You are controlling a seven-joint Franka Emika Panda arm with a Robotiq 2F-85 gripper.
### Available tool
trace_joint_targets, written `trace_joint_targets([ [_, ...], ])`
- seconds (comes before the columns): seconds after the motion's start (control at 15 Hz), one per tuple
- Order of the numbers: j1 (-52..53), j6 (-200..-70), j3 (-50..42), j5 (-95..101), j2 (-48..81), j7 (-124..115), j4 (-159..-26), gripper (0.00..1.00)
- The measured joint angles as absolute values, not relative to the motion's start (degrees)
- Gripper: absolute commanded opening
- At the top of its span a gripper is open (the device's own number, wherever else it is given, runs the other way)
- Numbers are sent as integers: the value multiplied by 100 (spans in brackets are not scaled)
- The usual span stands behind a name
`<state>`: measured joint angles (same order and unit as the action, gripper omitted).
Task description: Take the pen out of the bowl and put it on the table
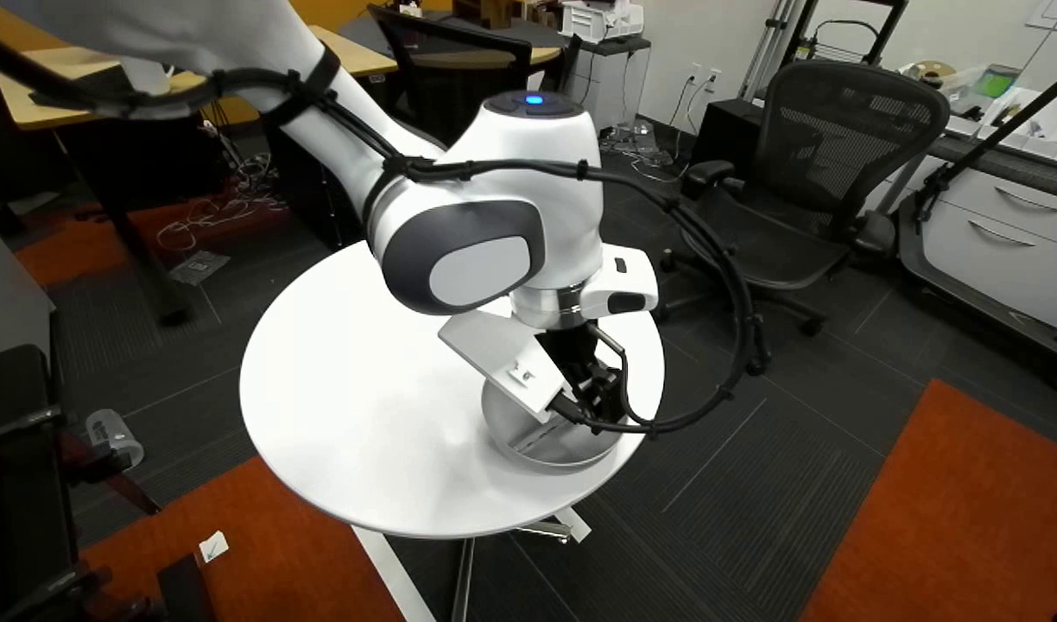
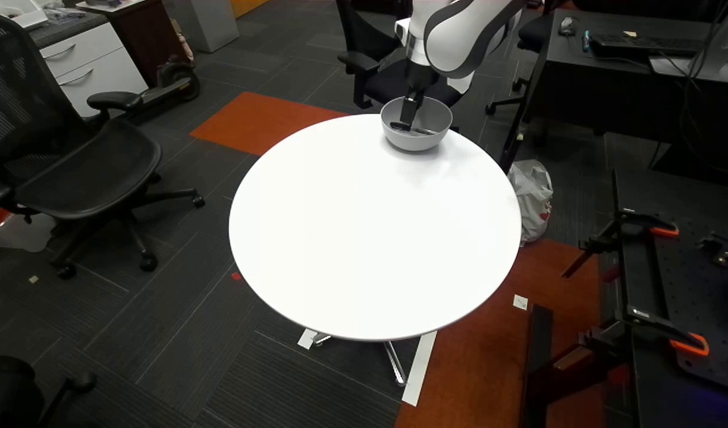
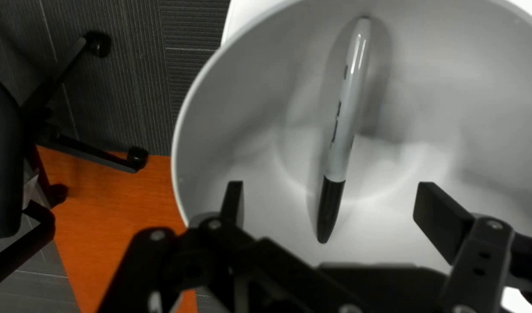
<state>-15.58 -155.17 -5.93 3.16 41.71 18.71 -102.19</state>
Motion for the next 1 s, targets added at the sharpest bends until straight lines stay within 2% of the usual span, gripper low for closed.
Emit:
trace_joint_targets([
  [0.13,-1595,-15507,-572,316,4341,1871,-10047,100],
  [0.2,-1608,-15494,-570,316,4425,1871,-9959,75],
  [0.33,-1626,-15475,-570,316,4579,1871,-9799,66],
  [0.53,-1631,-15463,-569,316,4742,1871,-9633,40],
  [0.87,-1631,-15429,-564,316,4802,1871,-9534,3],
  [1.0,-1631,-15428,-564,316,4803,1870,-9531,0],
])
